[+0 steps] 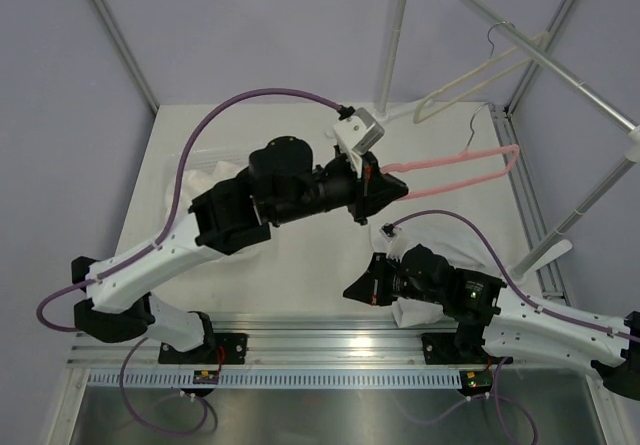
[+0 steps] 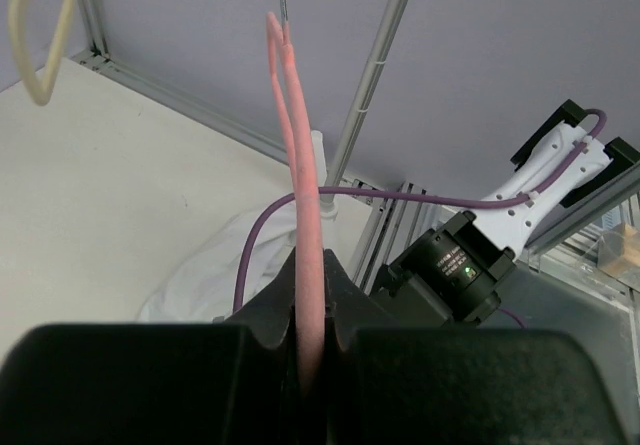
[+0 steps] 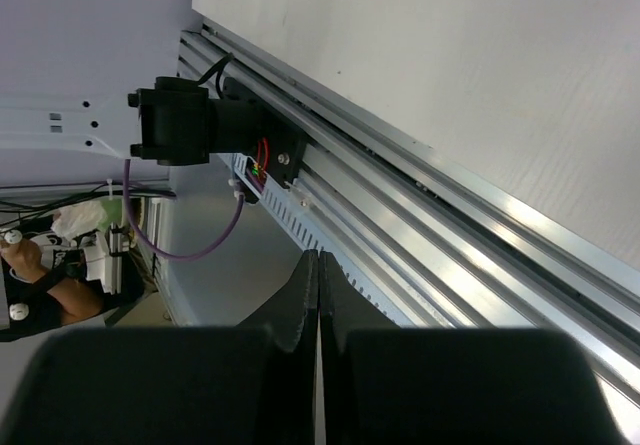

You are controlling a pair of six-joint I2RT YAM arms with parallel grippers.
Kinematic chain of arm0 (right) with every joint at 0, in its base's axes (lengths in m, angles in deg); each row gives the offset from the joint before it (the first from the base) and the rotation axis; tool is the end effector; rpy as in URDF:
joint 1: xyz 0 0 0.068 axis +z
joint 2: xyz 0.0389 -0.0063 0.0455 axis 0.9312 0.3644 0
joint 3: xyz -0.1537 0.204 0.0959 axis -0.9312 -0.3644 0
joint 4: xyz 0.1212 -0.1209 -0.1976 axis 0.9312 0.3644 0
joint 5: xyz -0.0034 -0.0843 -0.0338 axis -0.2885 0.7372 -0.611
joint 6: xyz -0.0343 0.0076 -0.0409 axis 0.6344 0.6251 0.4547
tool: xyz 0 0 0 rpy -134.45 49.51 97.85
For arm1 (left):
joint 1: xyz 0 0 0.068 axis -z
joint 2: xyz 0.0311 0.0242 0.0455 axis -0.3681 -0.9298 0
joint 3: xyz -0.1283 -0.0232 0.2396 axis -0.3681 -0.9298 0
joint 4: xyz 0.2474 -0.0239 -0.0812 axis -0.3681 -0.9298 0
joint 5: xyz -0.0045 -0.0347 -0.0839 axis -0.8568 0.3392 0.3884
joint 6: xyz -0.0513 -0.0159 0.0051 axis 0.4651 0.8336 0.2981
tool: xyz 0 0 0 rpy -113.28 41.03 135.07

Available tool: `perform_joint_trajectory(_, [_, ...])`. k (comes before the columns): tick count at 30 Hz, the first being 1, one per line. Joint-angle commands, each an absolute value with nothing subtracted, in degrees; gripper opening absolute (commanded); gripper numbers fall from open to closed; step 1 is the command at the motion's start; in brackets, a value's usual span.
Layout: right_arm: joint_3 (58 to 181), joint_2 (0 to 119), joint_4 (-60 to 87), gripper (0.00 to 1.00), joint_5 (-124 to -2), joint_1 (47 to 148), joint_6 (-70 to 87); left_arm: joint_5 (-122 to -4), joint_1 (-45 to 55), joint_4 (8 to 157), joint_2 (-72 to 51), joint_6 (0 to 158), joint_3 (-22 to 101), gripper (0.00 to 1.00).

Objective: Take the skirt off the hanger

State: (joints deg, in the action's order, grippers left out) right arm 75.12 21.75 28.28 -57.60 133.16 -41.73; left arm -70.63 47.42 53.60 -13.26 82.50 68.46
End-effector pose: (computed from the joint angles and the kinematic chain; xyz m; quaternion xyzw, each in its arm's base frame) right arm 0.0744 0.1602 0.2515 -0.0677 0.8510 0.4640 0.2367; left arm 0.0999 -0.2610 0.5141 0.3347 0.6507 -0.4587 0.5042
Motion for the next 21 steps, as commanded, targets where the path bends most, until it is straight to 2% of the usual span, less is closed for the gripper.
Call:
perform_joint_trajectory(1, [75.0,20.2,24.9,0.00,-56.2,134.4,-43.8,-68.1,47.6,62.7,-18.5,83.4,76.6,0.00])
perform_joint_trajectory(7, [74.8,19.7,25.7,0.00,-55.3,135.9,-44.6,-67.6,47.6,65.5,-26.1,84.0,83.3,0.00])
perform_joint_trajectory(15, [74.2,17.7,26.6,0.00,-53.0,137.2,-45.6,-64.9,47.5,64.5,-40.2,86.3,100.4,0.00])
perform_joint_trajectory(21, [74.7,16.3,27.8,0.00,-52.2,137.7,-45.9,-63.0,47.3,69.2,-46.2,90.6,103.0,0.00])
